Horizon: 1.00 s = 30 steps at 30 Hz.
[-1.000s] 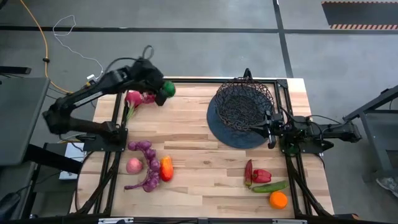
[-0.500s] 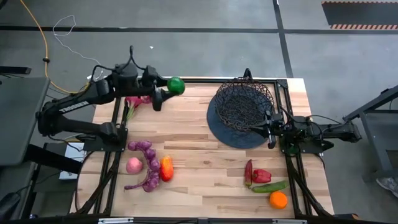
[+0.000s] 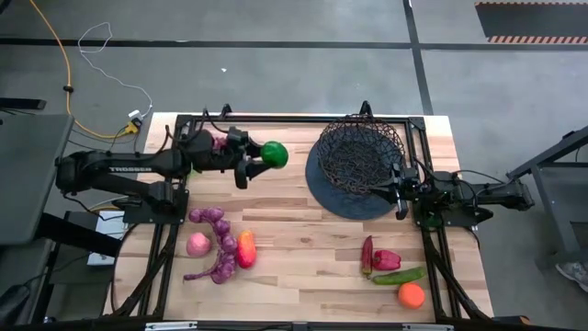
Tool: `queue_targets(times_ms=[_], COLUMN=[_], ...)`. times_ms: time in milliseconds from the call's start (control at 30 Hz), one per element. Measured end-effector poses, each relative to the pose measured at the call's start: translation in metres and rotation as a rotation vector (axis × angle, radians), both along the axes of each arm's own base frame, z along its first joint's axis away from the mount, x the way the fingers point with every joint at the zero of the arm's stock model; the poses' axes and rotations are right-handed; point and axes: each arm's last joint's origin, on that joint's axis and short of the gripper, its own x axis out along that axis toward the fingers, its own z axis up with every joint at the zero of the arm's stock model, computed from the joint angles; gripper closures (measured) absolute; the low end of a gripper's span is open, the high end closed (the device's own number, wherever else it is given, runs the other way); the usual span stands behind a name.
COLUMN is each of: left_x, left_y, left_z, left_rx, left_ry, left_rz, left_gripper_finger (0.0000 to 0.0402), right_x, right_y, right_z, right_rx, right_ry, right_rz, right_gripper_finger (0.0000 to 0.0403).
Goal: Build produce basket
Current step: Put the lime into the wire basket
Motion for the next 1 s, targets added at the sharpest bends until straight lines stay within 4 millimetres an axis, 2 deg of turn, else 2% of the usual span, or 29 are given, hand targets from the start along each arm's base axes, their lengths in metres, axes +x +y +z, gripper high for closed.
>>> queue_targets(times_ms=[500,600,700,800,1000], left_x=[0.000,0.005,0.018,0.041,0.105], left_y=[-0.001,0.001,0.006,0.016,0.037], left_z=[0.001,0.010,0.023,0.039,0.035], left_rx=[0.010,0.027,0.056,0.104,0.186], left_ry=[-0.007,-0.013,0.031,0.112,0.320], left_rz=[0.006,0.033,0.044,0.050,0.043], left_gripper_finger=[0.0138,0.0138,0.0138,0.0138,0.0138], right_x=[0.000,0.000,0.000,0.000,0.000], right_y=[0.000,0.000,0.000,0.000,0.000], right_z=[0.000,0.000,0.000,0.000,0.000], right_rx=[0.000,0.000,0.000,0.000,0.000], right_ry=[0.000,0.001,0.000,0.001,0.000], right_rz=[0.000,0.000,0.000,0.000,0.000], right_gripper_finger=[0.0402,0.0402,0.0402,0.0402,0.0402])
